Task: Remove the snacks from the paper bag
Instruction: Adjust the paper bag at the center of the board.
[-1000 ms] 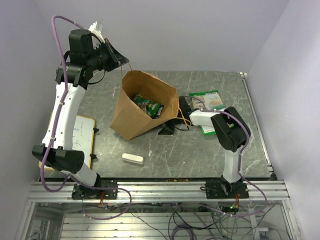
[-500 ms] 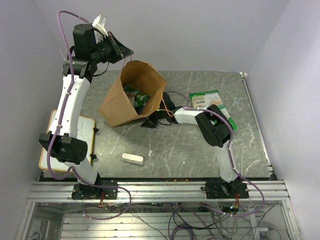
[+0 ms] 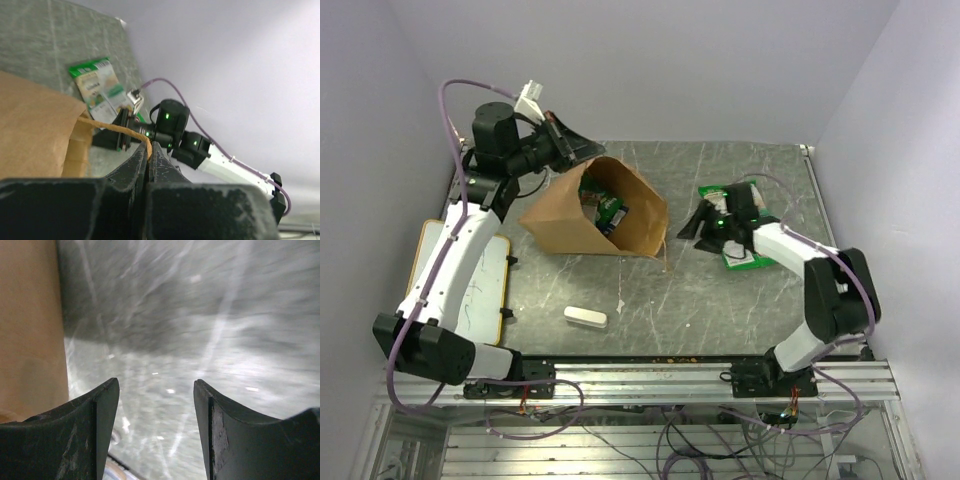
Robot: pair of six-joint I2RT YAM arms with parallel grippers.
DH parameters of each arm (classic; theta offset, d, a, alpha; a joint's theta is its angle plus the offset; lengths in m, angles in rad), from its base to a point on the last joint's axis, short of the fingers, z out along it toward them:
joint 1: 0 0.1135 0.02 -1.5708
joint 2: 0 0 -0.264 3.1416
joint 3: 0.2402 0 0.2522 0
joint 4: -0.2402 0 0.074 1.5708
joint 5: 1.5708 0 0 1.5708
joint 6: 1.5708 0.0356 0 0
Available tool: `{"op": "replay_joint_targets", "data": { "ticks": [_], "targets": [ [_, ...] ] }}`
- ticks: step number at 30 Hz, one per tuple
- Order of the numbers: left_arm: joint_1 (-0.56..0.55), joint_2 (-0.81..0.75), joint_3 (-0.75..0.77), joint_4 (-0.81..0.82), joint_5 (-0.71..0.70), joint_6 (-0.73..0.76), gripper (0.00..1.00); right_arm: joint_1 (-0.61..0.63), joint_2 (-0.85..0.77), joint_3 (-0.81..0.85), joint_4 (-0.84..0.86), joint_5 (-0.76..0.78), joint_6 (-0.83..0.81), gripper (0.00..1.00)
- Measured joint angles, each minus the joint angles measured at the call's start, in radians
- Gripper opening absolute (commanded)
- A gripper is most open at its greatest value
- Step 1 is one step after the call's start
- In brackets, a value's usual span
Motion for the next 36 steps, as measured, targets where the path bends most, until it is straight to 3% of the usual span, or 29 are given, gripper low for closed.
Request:
{"op": "replay_joint_targets", "data": {
  "ticks": [4,12,19,27,36],
  "targets": [
    [-0.100,0.015,0.000,-0.001,-0.009,-0.018,0.07,-0.108,-0.121,-0.018,-0.102,0.054,-0.146,0.62],
    [-0.185,-0.005,-0.079,-0.041,-0.034,-0.025,0.07,-0.058,-0.374,0.006,-0.072,-0.029,-0.441,0.62],
    [-0.183,-0.047,-0.122,-0.061,-0.035,-0.054,0.07,0.336,-0.476,-0.089,0.082,-0.132,-0.939,0.62],
    [-0.178,-0.077,-0.114,-0.205,-0.071,0.000,0.07,0.389,-0.363,-0.094,0.135,-0.214,-1.398,0.60],
    [-0.126,-0.141,-0.073,-0.360,-0.103,0.079,0.07,0.399,-0.217,-0.092,0.249,-0.212,-1.661,0.58]
  ]
}}
